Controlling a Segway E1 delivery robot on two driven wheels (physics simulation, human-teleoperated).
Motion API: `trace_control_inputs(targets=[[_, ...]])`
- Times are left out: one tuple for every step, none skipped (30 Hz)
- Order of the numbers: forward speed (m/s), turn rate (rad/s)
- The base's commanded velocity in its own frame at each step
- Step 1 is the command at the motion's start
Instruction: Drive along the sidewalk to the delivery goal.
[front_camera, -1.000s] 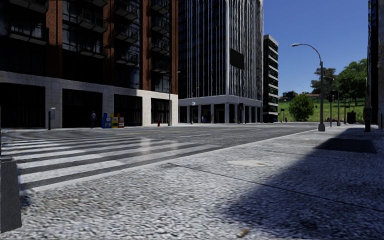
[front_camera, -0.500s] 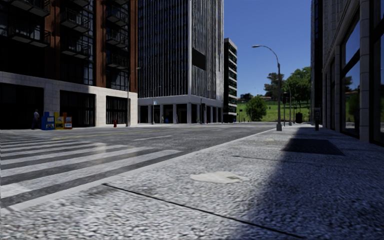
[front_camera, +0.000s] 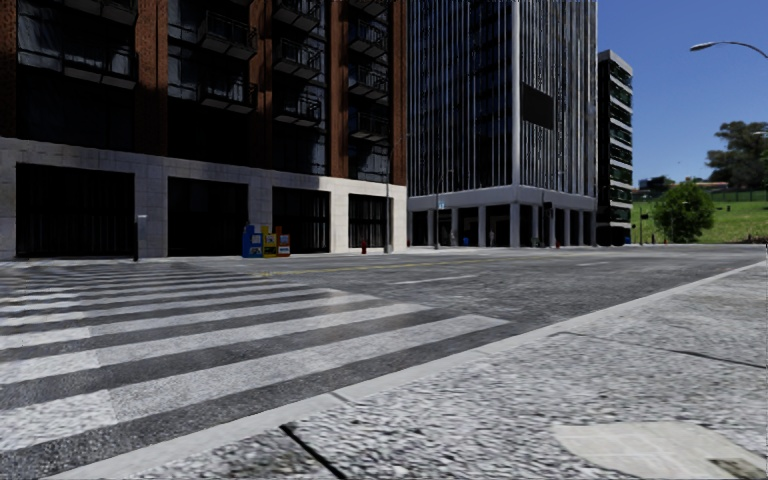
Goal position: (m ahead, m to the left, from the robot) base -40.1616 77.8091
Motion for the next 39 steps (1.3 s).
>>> trace_control_inputs(targets=[[2.0,1.2],[2.0,1.2],[2.0,1.2],[2.0,1.2],[2.0,1.2],[2.0,1.2],[2.0,1.2],[2.0,1.2],[2.0,1.2],[2.0,1.2],[2.0,1.2],[2.0,1.18],[2.0,0.93],[2.0,0.05],[2.0,0.05],[2.0,0.0],[2.0,0.0],[2.0,0.0],[2.0,0.0],[2.0,0.0],[2.0,0.0],[2.0,0.0],[2.0,0.0],[2.0,0.0],[2.0,0.0],[2.0,0.0],[2.0,0.0],[2.0,0.0],[2.0,0.0],[2.0,0.0],[2.0,0.0],[2.0,0.0],[2.0,0.0],[2.0,0.0],[2.0,0.0],[2.0,0.0],[2.0,0.0],[2.0,0.0],[2.0,0.0]])
